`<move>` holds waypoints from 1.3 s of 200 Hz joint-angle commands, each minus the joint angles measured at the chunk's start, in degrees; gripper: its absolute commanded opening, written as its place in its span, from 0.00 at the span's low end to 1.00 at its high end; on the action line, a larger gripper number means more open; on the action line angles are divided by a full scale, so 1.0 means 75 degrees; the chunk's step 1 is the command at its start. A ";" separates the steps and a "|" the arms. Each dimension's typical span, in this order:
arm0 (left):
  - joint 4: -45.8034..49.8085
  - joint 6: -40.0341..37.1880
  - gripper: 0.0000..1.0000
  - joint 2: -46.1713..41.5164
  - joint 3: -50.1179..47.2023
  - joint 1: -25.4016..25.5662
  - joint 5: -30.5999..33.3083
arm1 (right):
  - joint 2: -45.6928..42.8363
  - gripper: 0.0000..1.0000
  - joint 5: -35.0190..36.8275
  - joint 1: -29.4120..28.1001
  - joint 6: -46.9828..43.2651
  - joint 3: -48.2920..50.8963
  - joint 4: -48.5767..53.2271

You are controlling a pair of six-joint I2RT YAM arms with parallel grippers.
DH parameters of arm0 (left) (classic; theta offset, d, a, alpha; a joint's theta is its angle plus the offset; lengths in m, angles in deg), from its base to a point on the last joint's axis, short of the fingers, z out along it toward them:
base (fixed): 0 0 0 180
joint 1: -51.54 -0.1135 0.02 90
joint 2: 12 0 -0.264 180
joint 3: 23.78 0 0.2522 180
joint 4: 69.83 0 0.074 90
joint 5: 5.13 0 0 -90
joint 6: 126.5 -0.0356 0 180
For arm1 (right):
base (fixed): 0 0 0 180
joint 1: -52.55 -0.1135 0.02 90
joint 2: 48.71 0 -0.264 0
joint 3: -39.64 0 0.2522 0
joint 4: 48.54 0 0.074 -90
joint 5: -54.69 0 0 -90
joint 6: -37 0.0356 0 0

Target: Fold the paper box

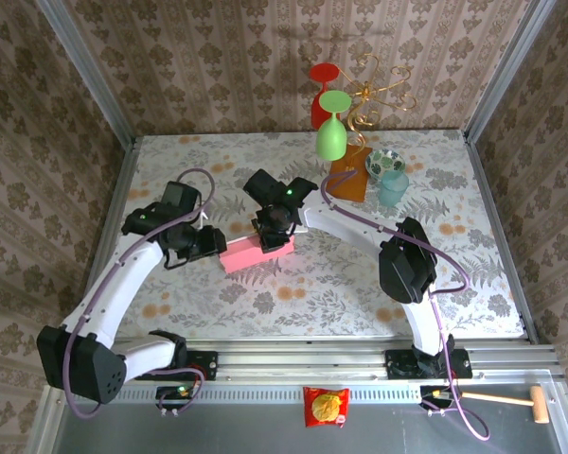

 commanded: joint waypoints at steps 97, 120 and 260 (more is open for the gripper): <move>-0.0031 -0.0113 0.19 0.0338 -0.0054 0.0080 0.0386 | 0.0227 0.38 0.0079 0.0055 0.0208 0.0087 0.0089; -0.0046 -0.0272 0.19 0.0373 -0.0125 0.0074 0.0580 | 0.0228 0.38 0.0083 0.0062 0.0221 0.0111 0.0062; -0.0110 -0.0168 0.00 0.0599 -0.0099 0.0029 0.0426 | 0.0311 0.37 0.0025 0.0103 0.0233 0.0052 -0.0002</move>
